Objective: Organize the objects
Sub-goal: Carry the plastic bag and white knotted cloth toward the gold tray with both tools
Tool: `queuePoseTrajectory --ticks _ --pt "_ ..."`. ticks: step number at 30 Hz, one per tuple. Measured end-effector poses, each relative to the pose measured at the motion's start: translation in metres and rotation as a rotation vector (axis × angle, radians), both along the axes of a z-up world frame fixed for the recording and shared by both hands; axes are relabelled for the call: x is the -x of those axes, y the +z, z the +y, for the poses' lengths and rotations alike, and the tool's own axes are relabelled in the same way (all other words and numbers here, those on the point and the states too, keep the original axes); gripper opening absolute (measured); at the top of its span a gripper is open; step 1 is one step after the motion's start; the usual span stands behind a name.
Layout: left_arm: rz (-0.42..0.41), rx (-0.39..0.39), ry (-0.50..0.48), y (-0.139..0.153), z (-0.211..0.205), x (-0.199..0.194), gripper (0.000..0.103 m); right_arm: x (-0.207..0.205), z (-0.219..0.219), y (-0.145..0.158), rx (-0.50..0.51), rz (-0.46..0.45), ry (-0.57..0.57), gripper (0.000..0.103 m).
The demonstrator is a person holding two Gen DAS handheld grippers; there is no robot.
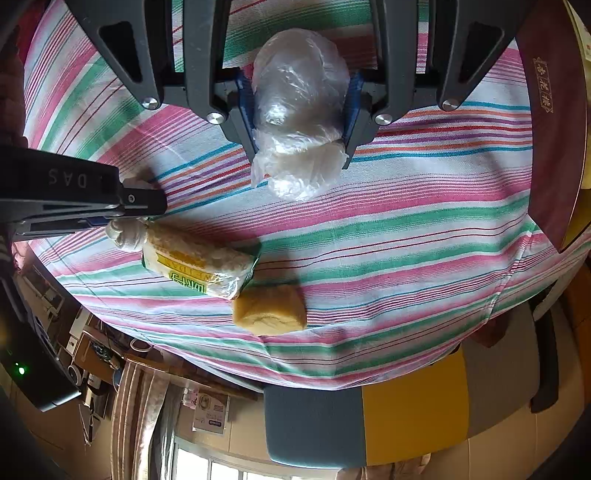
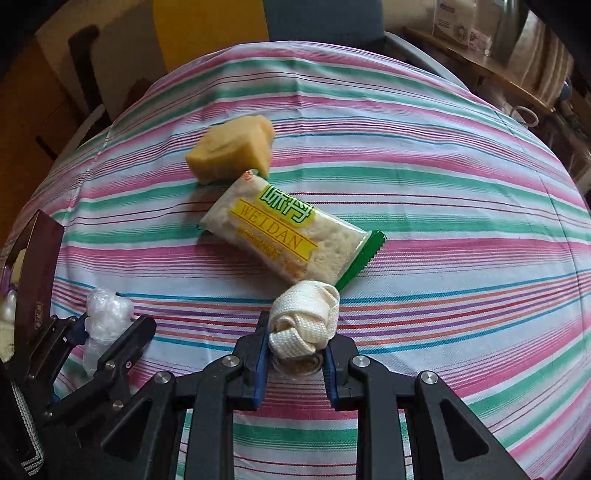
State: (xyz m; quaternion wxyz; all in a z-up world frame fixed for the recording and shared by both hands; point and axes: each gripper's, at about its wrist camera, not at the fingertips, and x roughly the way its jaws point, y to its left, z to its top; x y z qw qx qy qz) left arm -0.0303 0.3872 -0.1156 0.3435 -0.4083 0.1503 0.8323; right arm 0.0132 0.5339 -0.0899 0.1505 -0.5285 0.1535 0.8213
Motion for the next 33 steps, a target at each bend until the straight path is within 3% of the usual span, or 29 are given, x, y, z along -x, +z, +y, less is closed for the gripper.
queuePoseTrajectory --ticks 9,16,20,33 --pt "0.014 0.034 0.012 0.006 -0.004 -0.005 0.036 0.004 -0.005 0.0 -0.034 0.001 0.029 0.024" --pt "0.032 -0.065 0.003 0.051 -0.037 -0.027 0.036 0.007 -0.03 0.004 -0.029 0.032 0.149 0.024" --pt "0.055 -0.091 0.014 0.076 -0.056 -0.03 0.036 0.008 -0.056 0.002 -0.073 0.035 0.235 0.025" --pt "0.093 -0.12 0.094 0.106 -0.121 -0.031 0.037 0.007 -0.057 -0.004 -0.111 0.071 0.221 0.025"
